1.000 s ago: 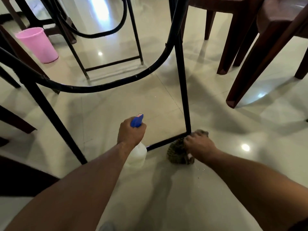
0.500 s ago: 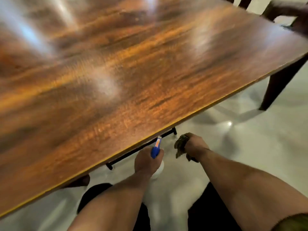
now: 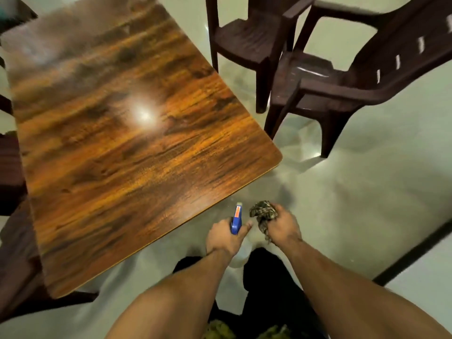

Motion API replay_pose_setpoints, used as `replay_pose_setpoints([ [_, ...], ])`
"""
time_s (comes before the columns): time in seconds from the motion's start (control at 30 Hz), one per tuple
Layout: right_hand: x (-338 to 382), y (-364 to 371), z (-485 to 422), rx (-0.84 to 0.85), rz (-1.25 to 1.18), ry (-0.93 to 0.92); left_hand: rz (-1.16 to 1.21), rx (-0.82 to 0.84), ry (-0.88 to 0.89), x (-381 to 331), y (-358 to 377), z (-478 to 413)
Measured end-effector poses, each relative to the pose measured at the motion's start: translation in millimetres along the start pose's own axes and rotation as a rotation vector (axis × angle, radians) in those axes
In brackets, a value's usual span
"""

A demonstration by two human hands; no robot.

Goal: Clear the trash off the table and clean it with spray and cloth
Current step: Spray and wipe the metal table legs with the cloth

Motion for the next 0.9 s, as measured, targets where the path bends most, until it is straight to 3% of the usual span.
replay_pose_setpoints([
  [0.23,50.3,-88.8,22.0,-0.082,-0.056,-0.118,-0.044,-0.088,0.171,-95.4,-43.8,19.0],
  [0.47,54.5,-136.7,5.6,-0.198,-0.162,-0.080,0.024,-0.230,0.345,-160.0,-46.8,-10.4],
  [0.7,63.9,-182.7,-83.4,-0.024,0.053,-0.210,0.140,-0.304,0.266,-222.4,-14.9,-71.8],
  [0.9,109.9,-224.4,-186.0,0.184,0.302,-0.344,0.303,-0.462,0.051,-286.0,-16.8,-134.7],
])
Point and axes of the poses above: each hand's wrist, its own z-axis away from the middle knuckle, its own y-axis out of the palm, x = y × z, the point moved 5 cm from there along -z, towards the middle knuckle, and after that the axes turned 6 degrees about y, right-handed, at the moved point
